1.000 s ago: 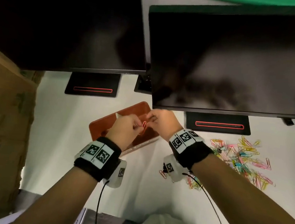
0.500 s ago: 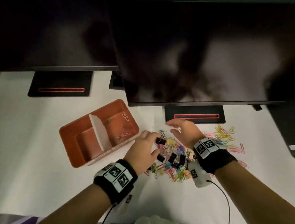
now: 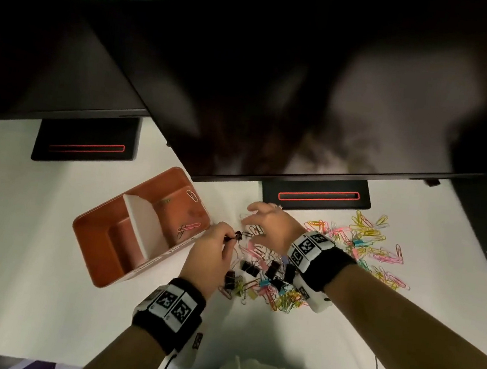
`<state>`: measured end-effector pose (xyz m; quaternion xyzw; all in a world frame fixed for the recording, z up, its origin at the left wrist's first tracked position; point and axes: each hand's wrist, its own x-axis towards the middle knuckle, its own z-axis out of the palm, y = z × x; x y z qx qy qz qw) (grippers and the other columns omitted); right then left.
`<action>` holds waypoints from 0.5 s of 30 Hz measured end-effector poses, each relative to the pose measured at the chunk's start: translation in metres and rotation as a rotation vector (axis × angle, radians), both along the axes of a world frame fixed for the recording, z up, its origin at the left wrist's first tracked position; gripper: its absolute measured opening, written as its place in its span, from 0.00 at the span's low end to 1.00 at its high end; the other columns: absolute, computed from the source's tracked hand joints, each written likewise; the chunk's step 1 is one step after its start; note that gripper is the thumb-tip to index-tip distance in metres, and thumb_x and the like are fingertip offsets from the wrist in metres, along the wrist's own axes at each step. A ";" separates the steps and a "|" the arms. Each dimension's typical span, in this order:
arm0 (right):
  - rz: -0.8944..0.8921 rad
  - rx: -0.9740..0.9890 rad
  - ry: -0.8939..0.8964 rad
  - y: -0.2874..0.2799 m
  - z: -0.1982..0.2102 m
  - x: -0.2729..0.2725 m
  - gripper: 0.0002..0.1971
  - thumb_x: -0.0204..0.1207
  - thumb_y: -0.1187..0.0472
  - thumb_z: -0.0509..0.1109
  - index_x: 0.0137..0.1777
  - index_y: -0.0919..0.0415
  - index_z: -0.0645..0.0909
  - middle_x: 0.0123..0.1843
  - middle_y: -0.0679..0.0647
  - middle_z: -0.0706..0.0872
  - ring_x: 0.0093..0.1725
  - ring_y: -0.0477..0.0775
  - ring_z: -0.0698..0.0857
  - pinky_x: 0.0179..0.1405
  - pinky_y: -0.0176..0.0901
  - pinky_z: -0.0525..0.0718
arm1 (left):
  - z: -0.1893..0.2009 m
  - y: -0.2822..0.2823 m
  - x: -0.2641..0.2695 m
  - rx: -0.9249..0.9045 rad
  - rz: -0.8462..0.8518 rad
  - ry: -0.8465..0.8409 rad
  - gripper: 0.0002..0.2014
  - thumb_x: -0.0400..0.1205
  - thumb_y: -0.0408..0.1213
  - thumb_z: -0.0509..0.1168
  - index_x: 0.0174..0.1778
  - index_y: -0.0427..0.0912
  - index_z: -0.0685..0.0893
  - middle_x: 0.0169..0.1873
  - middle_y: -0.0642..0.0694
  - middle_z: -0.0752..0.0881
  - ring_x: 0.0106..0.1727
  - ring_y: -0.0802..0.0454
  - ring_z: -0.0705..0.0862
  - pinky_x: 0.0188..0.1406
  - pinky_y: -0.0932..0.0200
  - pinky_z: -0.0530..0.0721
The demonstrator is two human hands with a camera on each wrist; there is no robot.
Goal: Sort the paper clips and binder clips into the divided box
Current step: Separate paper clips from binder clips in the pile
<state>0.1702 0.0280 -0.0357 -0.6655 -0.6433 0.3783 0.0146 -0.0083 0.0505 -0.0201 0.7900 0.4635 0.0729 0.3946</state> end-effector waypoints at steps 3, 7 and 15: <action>0.007 -0.006 -0.012 -0.005 -0.004 -0.002 0.21 0.75 0.57 0.70 0.69 0.55 0.77 0.74 0.52 0.70 0.72 0.56 0.70 0.71 0.47 0.70 | 0.006 -0.009 -0.014 -0.031 -0.035 0.111 0.19 0.80 0.31 0.62 0.67 0.46 0.73 0.66 0.45 0.79 0.65 0.49 0.78 0.67 0.53 0.77; -0.055 0.008 0.017 -0.016 -0.007 -0.001 0.16 0.78 0.62 0.67 0.65 0.56 0.80 0.66 0.53 0.78 0.65 0.55 0.76 0.66 0.44 0.74 | 0.009 -0.020 -0.023 0.093 -0.122 0.158 0.20 0.79 0.31 0.62 0.68 0.46 0.75 0.70 0.47 0.74 0.70 0.48 0.73 0.72 0.57 0.69; -0.236 -0.058 0.062 -0.025 -0.004 0.006 0.11 0.74 0.63 0.69 0.55 0.59 0.84 0.53 0.53 0.88 0.53 0.51 0.86 0.50 0.32 0.76 | -0.008 -0.019 0.016 0.072 -0.310 0.169 0.23 0.78 0.26 0.60 0.70 0.44 0.73 0.67 0.46 0.73 0.64 0.47 0.75 0.65 0.56 0.75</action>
